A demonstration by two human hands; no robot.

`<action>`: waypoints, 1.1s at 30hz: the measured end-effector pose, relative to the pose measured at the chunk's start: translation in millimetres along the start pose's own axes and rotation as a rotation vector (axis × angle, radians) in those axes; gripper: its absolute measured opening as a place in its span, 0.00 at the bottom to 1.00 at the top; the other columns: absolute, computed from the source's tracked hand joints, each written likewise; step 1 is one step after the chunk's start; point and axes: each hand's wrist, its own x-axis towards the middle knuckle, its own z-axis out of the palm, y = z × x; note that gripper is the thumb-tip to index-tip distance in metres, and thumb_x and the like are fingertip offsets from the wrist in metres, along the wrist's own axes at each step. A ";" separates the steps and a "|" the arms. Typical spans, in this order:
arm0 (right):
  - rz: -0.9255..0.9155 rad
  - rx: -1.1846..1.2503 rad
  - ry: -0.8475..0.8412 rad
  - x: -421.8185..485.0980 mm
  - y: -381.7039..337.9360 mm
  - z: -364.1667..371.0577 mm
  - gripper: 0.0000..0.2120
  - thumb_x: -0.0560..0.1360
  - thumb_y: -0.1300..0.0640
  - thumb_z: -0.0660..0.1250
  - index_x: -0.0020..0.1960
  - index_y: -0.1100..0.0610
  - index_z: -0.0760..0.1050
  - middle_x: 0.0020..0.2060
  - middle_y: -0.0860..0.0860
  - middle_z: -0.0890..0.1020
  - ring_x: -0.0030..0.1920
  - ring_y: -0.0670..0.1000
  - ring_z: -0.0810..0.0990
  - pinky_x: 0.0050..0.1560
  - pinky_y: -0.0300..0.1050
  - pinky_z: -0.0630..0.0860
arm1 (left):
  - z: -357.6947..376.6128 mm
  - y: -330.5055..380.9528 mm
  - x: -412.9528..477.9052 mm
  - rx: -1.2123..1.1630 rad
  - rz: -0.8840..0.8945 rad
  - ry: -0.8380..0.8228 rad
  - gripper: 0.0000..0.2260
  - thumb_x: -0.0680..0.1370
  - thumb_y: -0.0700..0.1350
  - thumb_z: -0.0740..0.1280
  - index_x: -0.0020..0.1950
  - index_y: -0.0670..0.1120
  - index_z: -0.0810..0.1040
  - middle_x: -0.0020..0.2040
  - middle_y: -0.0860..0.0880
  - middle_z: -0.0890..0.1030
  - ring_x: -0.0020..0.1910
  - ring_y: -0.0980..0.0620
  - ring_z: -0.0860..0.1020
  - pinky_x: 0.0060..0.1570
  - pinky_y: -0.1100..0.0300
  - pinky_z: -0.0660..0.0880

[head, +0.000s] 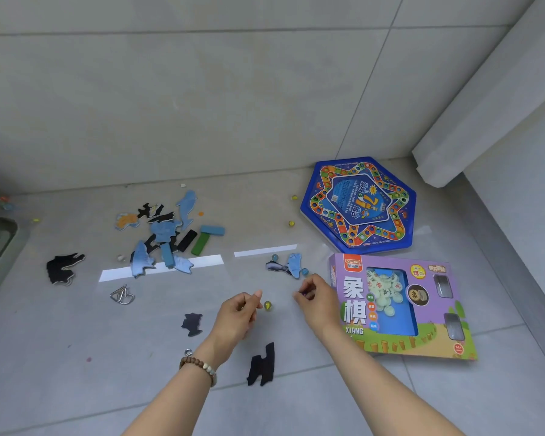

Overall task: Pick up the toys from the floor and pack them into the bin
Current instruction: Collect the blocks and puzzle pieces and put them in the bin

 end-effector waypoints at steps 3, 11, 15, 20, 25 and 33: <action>0.221 0.624 -0.074 -0.2 -11.2 -4.6 0.05 0.75 0.66 0.65 0.44 0.58 0.71 0.36 0.54 0.77 0.36 0.50 0.76 0.33 0.36 0.77 | -6.6 -1.5 5.3 0.060 0.064 0.006 0.15 0.78 0.52 0.63 0.37 0.43 0.73 0.28 0.51 0.68 0.26 0.55 0.63 0.25 0.66 0.62; 0.104 0.309 0.097 21.6 -5.0 -3.0 0.09 0.76 0.57 0.66 0.54 0.58 0.69 0.30 0.51 0.71 0.31 0.46 0.69 0.32 0.33 0.67 | -16.9 -20.3 21.3 0.346 0.180 -0.060 0.12 0.75 0.51 0.69 0.38 0.45 0.72 0.28 0.52 0.73 0.29 0.55 0.67 0.31 0.63 0.65; 0.009 0.155 0.123 26.7 -2.3 2.1 0.12 0.74 0.58 0.68 0.55 0.53 0.69 0.30 0.49 0.69 0.32 0.46 0.69 0.35 0.36 0.67 | -13.8 -25.6 23.9 0.480 0.194 -0.114 0.07 0.75 0.54 0.68 0.46 0.53 0.72 0.32 0.49 0.73 0.30 0.56 0.66 0.32 0.64 0.64; 0.028 0.019 0.105 34.0 -1.7 7.2 0.07 0.75 0.58 0.67 0.51 0.53 0.72 0.30 0.48 0.71 0.32 0.45 0.70 0.35 0.40 0.68 | -10.2 -21.4 27.0 0.685 0.232 -0.121 0.06 0.77 0.53 0.66 0.49 0.55 0.71 0.30 0.53 0.67 0.30 0.55 0.64 0.33 0.63 0.63; 0.046 -0.060 0.094 34.2 -3.8 5.3 0.04 0.77 0.57 0.65 0.45 0.56 0.71 0.30 0.47 0.70 0.31 0.45 0.68 0.31 0.37 0.64 | -4.0 -15.1 26.7 0.883 0.225 -0.070 0.07 0.78 0.53 0.64 0.51 0.51 0.70 0.37 0.54 0.72 0.35 0.57 0.69 0.32 0.66 0.64; 0.324 0.618 -0.106 34.3 -41.2 4.9 0.10 0.75 0.63 0.58 0.35 0.59 0.71 0.26 0.52 0.70 0.24 0.48 0.64 0.23 0.36 0.59 | -9.0 23.9 18.4 0.076 0.108 -0.009 0.14 0.80 0.52 0.60 0.44 0.42 0.73 0.32 0.49 0.72 0.26 0.57 0.66 0.26 0.66 0.64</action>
